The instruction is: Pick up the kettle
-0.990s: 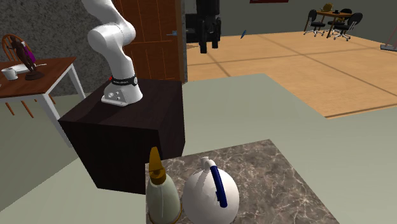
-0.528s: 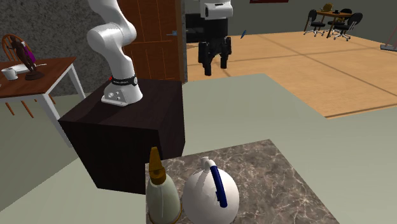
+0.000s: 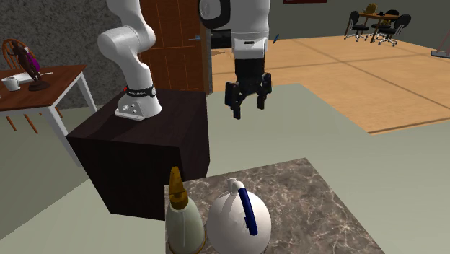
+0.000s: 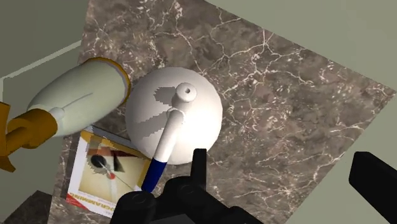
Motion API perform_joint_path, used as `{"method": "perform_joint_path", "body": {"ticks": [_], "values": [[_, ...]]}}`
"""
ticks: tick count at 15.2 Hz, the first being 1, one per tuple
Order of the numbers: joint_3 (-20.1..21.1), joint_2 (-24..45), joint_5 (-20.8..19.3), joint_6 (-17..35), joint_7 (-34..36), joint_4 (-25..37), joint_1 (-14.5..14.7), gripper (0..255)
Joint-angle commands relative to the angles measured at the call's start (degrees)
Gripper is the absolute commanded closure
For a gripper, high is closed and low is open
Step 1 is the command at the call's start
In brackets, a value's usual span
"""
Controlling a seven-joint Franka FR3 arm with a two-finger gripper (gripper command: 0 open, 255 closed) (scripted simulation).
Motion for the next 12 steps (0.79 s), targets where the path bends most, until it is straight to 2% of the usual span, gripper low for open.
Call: {"method": "perform_joint_path", "body": {"ticks": [1, 12], "values": [[-0.72, 3.19, 1.51, 1.31, 0.58, 1.72, -1.14, 0], [-2.46, 21.56, 10.85, 5.28, 3.36, 14.45, -9.23, 0]]}}
